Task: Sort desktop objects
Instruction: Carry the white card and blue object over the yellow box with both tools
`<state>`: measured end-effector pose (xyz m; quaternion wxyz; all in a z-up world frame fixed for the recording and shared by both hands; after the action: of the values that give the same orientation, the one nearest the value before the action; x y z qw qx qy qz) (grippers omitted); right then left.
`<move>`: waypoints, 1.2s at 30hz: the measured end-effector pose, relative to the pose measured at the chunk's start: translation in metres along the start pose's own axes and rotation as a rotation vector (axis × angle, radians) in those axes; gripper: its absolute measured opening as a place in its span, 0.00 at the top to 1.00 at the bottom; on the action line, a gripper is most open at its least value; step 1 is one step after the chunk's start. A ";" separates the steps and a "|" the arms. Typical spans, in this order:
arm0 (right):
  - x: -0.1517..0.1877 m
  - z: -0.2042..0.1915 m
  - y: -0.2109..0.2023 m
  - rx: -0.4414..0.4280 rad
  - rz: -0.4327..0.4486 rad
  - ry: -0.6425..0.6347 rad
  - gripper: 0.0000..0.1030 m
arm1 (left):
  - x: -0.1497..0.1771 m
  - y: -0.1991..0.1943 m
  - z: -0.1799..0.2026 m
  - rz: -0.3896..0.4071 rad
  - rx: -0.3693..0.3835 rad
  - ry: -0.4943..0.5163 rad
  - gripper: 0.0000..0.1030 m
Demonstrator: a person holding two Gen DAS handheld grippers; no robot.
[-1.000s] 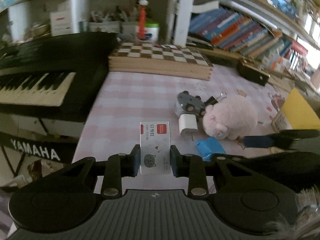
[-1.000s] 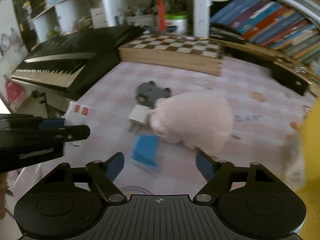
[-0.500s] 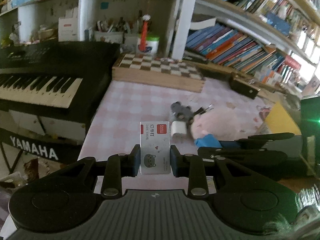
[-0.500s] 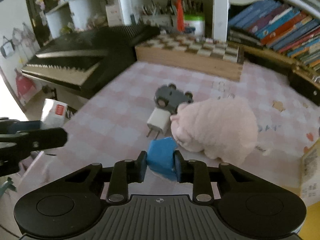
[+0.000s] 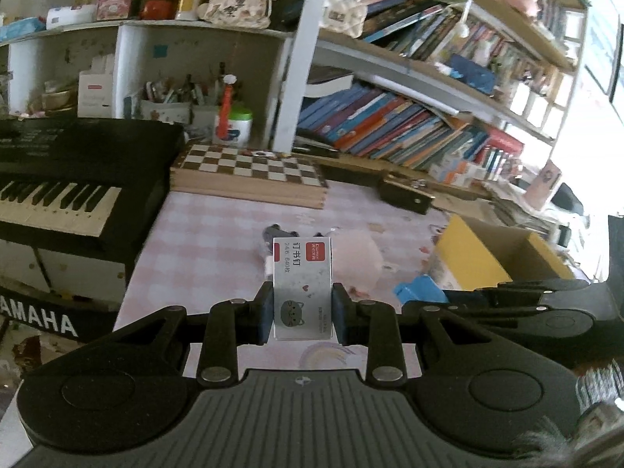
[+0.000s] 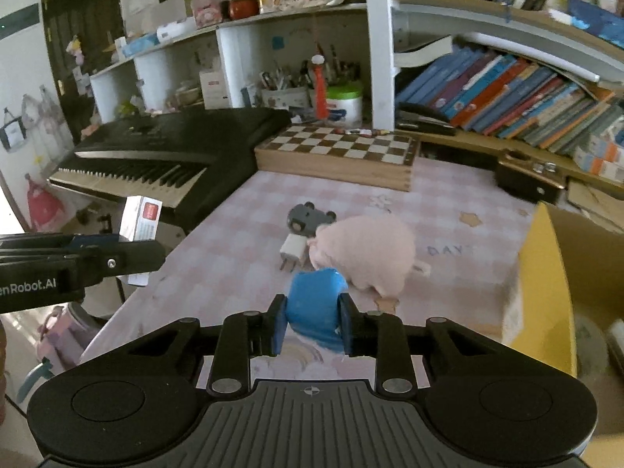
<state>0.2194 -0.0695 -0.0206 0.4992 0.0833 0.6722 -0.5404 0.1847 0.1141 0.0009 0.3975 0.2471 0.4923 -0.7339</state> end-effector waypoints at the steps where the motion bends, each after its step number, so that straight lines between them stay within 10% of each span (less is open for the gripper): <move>1: 0.003 -0.001 -0.005 0.006 0.002 0.006 0.73 | 0.003 -0.005 0.002 0.000 0.011 0.001 0.73; 17: 0.058 -0.007 -0.118 0.192 0.027 0.143 0.74 | 0.050 -0.078 0.034 -0.017 0.197 0.104 0.73; 36: 0.073 0.124 -0.192 0.475 0.066 0.196 0.74 | 0.033 -0.021 0.186 -0.007 0.442 0.279 0.73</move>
<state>0.1307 -0.2782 0.0575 0.4154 0.2723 0.5684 -0.6559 0.1541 -0.0638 0.0606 0.2595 0.4253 0.3709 -0.7837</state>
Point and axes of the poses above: each gripper's, at about its wrist camera, not at the fingertips, and y roughly the way its jaws point, z to its right, x to its underside, the point moved 3 cm from there along y, roughly the way its jaws point, and after that the axes turned 13 degrees about -y, right-handed, at the moved point
